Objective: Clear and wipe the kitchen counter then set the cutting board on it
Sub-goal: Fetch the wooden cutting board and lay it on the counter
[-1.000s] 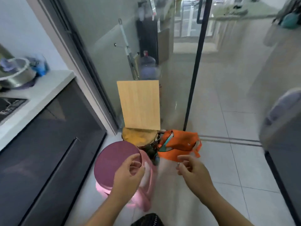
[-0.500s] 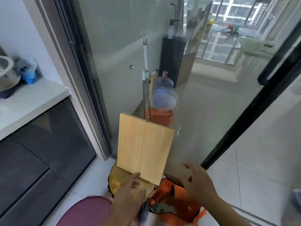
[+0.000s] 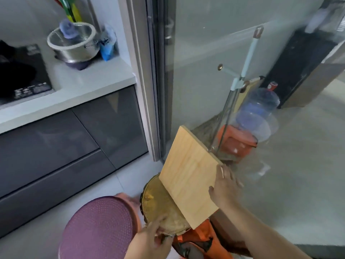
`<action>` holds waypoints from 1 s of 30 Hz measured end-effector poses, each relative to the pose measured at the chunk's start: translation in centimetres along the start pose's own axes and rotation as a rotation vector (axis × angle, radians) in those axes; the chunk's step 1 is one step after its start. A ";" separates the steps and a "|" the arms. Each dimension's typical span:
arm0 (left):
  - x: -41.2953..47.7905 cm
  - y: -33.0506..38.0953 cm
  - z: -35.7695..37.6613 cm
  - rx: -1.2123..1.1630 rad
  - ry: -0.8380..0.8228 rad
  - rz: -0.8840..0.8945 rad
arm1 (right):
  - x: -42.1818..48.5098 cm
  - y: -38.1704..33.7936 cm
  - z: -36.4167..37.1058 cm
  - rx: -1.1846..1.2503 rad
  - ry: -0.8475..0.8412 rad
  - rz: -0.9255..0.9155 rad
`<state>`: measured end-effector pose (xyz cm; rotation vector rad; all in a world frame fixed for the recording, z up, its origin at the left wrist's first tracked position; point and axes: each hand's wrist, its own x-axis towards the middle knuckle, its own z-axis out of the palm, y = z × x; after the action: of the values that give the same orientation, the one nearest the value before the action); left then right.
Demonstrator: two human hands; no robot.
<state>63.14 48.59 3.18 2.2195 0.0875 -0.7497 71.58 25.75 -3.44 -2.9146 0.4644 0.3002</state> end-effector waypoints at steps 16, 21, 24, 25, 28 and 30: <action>-6.5 -1.2 1.4 0.015 0.235 -0.051 | -2.2 -4.5 0.0 0.263 -0.251 -0.010; -9.6 -4.5 0.2 -0.119 0.454 -0.004 | -7.1 -7.6 -6.2 0.076 -0.118 -0.325; -12.1 -6.9 -1.3 -0.273 0.600 -0.039 | -11.0 -9.9 -12.1 0.165 -0.058 -0.504; -13.2 -7.8 -2.0 -0.326 0.662 -0.048 | -12.7 -11.2 -14.0 0.230 -0.036 -0.573; -17.3 -11.4 -4.3 -0.415 0.826 -0.084 | -18.8 -16.0 -18.0 0.373 0.010 -0.777; -21.2 -14.5 -5.9 -0.470 0.945 -0.107 | -23.5 -19.7 -19.3 0.467 0.004 -0.895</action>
<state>44.40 66.36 8.23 1.9264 0.7621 0.3064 59.34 47.07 23.16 -2.3550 -0.6788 0.0367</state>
